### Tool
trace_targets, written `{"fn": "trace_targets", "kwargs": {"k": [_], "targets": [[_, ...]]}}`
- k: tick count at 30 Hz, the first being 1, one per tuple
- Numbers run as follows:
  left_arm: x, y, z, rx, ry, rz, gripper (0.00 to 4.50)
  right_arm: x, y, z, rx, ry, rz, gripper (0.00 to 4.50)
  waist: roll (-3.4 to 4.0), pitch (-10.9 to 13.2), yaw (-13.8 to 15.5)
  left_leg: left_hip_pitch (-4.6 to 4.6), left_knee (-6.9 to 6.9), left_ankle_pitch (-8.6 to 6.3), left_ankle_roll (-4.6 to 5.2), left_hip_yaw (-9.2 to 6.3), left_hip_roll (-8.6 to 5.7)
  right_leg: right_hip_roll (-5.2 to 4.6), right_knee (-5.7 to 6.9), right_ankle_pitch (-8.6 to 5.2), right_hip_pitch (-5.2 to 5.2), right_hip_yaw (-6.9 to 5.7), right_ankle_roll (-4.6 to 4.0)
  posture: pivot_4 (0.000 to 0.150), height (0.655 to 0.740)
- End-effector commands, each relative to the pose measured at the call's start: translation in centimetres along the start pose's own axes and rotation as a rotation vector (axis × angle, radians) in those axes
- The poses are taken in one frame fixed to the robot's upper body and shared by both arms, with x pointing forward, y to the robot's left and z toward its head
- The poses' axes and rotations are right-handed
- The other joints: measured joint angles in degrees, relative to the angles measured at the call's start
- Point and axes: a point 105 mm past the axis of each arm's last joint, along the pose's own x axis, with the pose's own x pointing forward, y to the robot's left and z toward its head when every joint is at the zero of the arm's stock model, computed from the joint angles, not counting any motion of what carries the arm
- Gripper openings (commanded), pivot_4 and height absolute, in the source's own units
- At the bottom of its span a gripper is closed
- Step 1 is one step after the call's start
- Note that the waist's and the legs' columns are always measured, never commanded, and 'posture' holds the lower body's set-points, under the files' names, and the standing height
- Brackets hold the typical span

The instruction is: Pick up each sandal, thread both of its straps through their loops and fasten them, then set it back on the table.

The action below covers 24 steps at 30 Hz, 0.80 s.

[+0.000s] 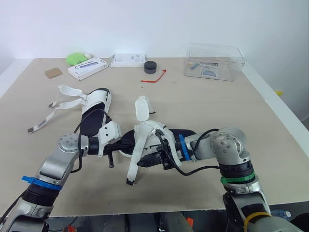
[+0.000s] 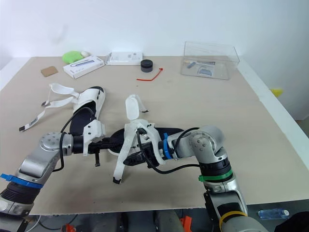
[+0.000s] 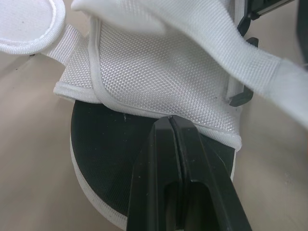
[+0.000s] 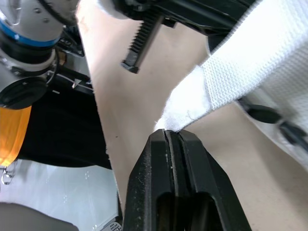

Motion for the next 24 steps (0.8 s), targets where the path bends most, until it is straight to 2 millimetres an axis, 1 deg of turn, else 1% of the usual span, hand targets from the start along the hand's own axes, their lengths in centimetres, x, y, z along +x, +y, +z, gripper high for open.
{"fn": "trace_targets", "kwargs": {"k": [1, 3, 5, 9, 11, 14, 18, 19, 21, 24], "targets": [[0.0, 0.1, 0.4, 0.015, -0.014, 0.007, 0.0, -0.2, 0.3, 0.4, -0.006, -0.023, 0.011, 0.04, 0.0, 0.0, 0.0, 0.0, 0.0, 0.0, 0.0, 0.0, 0.0, 0.0, 0.0, 0.0, 0.0, 0.0, 0.0, 0.15, 0.74], [0.0, 0.1, 0.4, 0.015, -0.014, 0.008, 0.0, -0.3, 0.3, 0.4, -0.004, -0.027, 0.011, 0.04, 0.0, 0.0, 0.0, 0.0, 0.0, 0.0, 0.0, 0.0, 0.0, 0.0, 0.0, 0.0, 0.0, 0.0, 0.01, 0.15, 0.74], [0.0, 0.1, 0.4, 0.014, -0.015, 0.007, 0.0, -0.9, 0.4, 1.1, -0.002, -0.052, 0.028, 0.04, 0.0, 0.0, 0.0, 0.0, 0.0, 0.0, 0.0, 0.0, 0.0, 0.0, 0.0, 0.0, 0.0, 0.0, 0.01, 0.15, 0.74], [0.1, 0.0, 0.4, 0.014, -0.016, 0.005, 0.0, -3.4, 1.3, 3.9, -0.046, -0.099, 0.072, 0.04, 0.01, 0.0, 0.0, 0.0, 0.0, 0.0, 0.0, 0.03, -0.02, 0.02, 0.0, 0.01, -0.01, 0.01, 0.02, 0.15, 0.74], [0.1, 0.0, 0.4, 0.014, -0.017, 0.005, 0.0, -4.4, 1.5, 4.9, -0.057, -0.103, 0.076, 0.04, 0.01, 0.0, 0.0, 0.0, 0.0, 0.0, 0.0, 0.04, -0.03, 0.04, -0.01, 0.01, -0.01, 0.0, 0.02, 0.15, 0.74], [0.2, 0.0, 0.4, 0.016, -0.019, 0.004, 0.0, -5.9, 0.5, 6.2, -0.045, -0.103, 0.025, 0.04, 0.0, 0.0, 0.0, 0.0, -0.05, 0.0, 0.0, 0.01, -0.02, 0.03, -0.04, 0.0, 0.0, -0.01, 0.0, 0.15, 0.74], [0.3, 0.0, 0.4, 0.018, -0.021, 0.002, 0.0, -6.9, -1.2, 6.9, -0.062, -0.084, -0.058, 0.04, 0.0, 0.0, 0.0, -0.03, -0.08, -0.03, 0.05, 0.03, -0.05, 0.01, -0.07, -0.01, -0.02, 0.0, -0.03, 0.15, 0.74], [0.4, -0.1, 0.5, 0.019, -0.021, 0.002, 0.0, -7.0, -1.7, 7.0, -0.054, -0.08, -0.063, 0.04, 0.0, 0.0, 0.0, -0.04, -0.08, -0.03, 0.06, 0.04, -0.05, 0.0, -0.09, 0.0, -0.02, 0.01, -0.03, 0.15, 0.74], [0.4, -0.1, 0.5, 0.021, -0.023, 0.002, 0.0, -7.0, -3.3, 6.8, -0.074, -0.064, -0.119, 0.04, 0.0, 0.0, 0.0, -0.04, -0.08, -0.04, 0.07, 0.06, -0.06, -0.01, -0.09, 0.0, -0.02, 0.02, -0.03, 0.15, 0.74], [0.4, -0.1, 0.5, 0.023, -0.023, 0.002, 0.0, -6.9, -4.7, 6.4, -0.095, -0.034, -0.143, 0.04, 0.0, 0.0, 0.1, -0.05, -0.07, -0.04, 0.07, 0.04, -0.08, -0.01, -0.09, -0.01, -0.02, 0.0, -0.02, 0.15, 0.74]]}}
